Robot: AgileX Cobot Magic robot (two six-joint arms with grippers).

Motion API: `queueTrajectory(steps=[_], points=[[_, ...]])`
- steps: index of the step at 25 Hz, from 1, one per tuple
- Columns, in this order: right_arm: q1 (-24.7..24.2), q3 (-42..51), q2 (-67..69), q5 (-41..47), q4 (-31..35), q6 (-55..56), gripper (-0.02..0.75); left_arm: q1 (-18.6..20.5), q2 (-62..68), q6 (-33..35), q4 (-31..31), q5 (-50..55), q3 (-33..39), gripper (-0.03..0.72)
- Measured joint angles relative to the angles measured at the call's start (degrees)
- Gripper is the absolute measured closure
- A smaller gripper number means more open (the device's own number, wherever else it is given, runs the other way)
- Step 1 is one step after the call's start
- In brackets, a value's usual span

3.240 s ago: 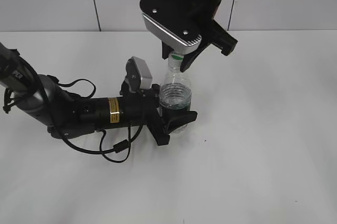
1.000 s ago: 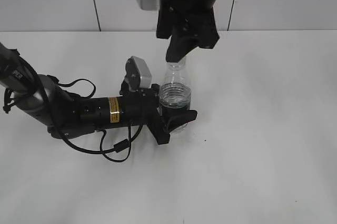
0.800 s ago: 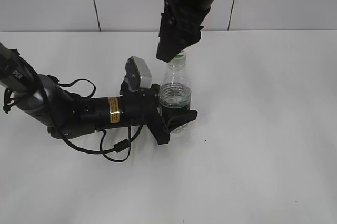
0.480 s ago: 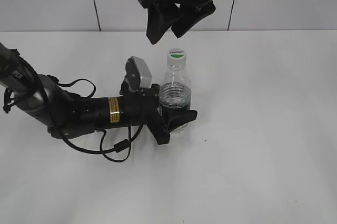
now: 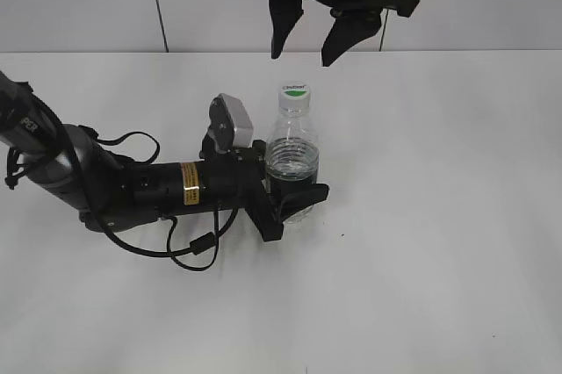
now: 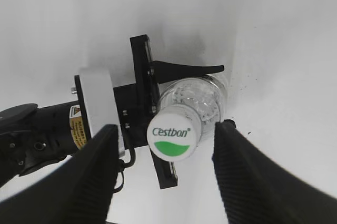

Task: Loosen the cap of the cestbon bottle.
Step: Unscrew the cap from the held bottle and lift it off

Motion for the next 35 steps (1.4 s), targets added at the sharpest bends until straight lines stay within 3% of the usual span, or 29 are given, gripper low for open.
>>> queueTrajectory(steps=[35], points=[[0.0,2.57,3.52,0.07,1.28,5.32,0.305,0.0,0.0,0.0,-0.04,0.06,0.0,0.282]])
